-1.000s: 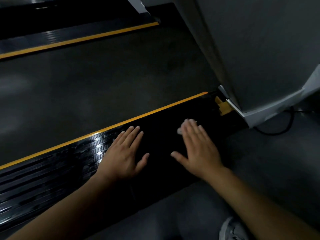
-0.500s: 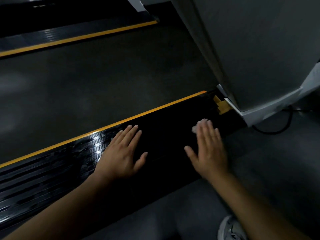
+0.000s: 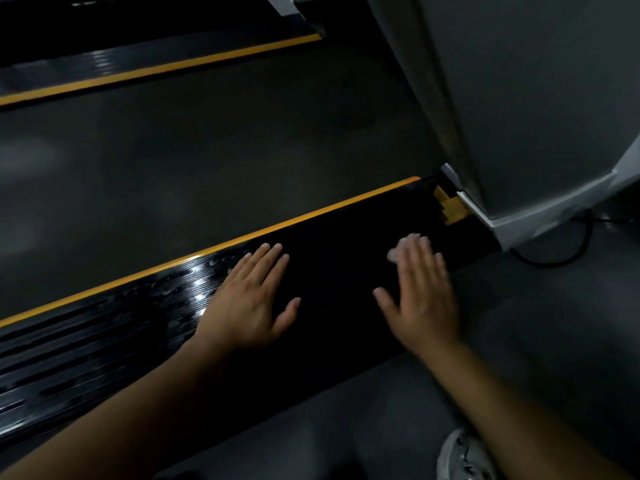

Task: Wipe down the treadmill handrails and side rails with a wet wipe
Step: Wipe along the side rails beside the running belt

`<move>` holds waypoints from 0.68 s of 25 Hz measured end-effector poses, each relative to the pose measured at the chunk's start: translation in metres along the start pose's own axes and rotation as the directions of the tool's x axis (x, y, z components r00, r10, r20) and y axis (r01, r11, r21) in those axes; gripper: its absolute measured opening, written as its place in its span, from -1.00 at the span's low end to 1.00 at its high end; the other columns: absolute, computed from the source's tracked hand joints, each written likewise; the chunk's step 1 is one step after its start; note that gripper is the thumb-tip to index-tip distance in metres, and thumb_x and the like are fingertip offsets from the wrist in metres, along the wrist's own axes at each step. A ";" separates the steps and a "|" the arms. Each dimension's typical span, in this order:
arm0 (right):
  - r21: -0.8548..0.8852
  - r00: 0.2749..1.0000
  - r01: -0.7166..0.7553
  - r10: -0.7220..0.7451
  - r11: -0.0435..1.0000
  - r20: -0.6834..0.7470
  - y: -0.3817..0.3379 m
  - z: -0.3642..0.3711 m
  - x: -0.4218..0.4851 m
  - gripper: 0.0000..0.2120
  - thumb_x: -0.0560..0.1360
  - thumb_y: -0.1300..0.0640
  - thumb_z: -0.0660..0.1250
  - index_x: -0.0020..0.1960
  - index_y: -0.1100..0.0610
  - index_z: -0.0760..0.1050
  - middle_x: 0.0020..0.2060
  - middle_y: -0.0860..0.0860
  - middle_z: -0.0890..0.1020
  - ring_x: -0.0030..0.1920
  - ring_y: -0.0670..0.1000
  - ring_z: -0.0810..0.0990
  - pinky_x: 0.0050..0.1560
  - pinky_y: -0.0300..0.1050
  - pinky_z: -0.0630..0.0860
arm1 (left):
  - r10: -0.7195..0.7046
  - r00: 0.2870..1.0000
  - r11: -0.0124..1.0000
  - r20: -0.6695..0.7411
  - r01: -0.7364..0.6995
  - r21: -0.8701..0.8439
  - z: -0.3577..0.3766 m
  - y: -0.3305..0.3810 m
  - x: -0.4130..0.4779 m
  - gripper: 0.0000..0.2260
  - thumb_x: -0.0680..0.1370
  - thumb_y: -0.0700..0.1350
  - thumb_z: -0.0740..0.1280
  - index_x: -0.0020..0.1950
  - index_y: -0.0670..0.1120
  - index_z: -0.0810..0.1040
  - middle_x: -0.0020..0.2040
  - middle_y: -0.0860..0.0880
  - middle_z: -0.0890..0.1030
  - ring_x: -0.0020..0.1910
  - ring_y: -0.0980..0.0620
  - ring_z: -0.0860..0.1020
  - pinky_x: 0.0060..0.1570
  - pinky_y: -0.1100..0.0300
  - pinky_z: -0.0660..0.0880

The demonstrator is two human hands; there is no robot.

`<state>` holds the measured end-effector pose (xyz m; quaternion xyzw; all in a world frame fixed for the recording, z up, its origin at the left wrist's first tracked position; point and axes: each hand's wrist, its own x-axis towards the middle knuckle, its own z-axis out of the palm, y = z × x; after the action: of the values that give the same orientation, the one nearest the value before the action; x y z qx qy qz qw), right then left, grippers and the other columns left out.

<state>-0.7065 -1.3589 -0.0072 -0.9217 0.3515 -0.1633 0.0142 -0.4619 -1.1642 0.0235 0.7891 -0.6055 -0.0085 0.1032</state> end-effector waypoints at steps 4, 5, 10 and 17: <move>0.054 0.940 0.330 -0.334 0.942 0.069 -0.103 0.012 -0.023 -0.21 0.65 -0.31 0.00 0.63 0.27 0.16 0.62 0.22 0.17 0.65 0.19 0.07 0.61 0.18 0.05 | 0.001 1.000 0.999 -0.022 -0.002 -0.052 0.002 -0.002 0.000 -0.37 0.65 0.21 0.12 0.57 -0.21 0.36 0.59 -0.17 0.33 0.62 -0.10 0.21 0.57 -0.10 0.22; 0.039 0.922 0.376 -0.378 0.926 0.083 -0.114 0.011 -0.026 -0.22 0.65 -0.31 0.00 0.63 0.26 0.16 0.62 0.20 0.19 0.65 0.17 0.08 0.61 0.15 0.05 | -0.008 0.999 0.998 -0.036 0.005 -0.066 0.002 -0.003 -0.001 -0.39 0.66 0.18 0.11 0.56 -0.22 0.37 0.58 -0.17 0.35 0.61 -0.10 0.22 0.57 -0.09 0.22; -0.060 0.980 0.182 -0.176 0.981 0.097 -0.036 -0.004 0.004 -0.26 0.67 -0.30 -0.07 0.58 0.24 0.29 0.58 0.16 0.30 0.61 0.15 0.22 0.56 0.19 0.12 | -0.120 0.992 0.983 -0.038 0.113 -0.144 -0.003 -0.004 -0.005 -0.42 0.67 0.12 0.04 0.59 -0.17 0.33 0.60 -0.10 0.33 0.62 -0.03 0.20 0.59 -0.01 0.16; -0.038 0.971 0.085 -0.074 0.996 0.228 -0.077 -0.016 0.011 -0.09 0.62 -0.42 -0.25 0.64 0.28 0.08 0.64 0.20 0.11 0.65 0.17 0.03 0.61 0.15 -0.03 | -0.205 0.979 0.978 -0.005 0.204 -0.028 -0.017 -0.053 -0.056 -0.34 0.66 0.23 -0.08 0.64 -0.14 0.21 0.65 -0.07 0.18 0.65 0.04 0.02 0.62 -0.02 0.02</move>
<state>-0.6542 -1.3069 0.0219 -0.9478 0.3141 -0.0490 0.0255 -0.4235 -1.0950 0.0248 0.8457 -0.5205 -0.0240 0.1149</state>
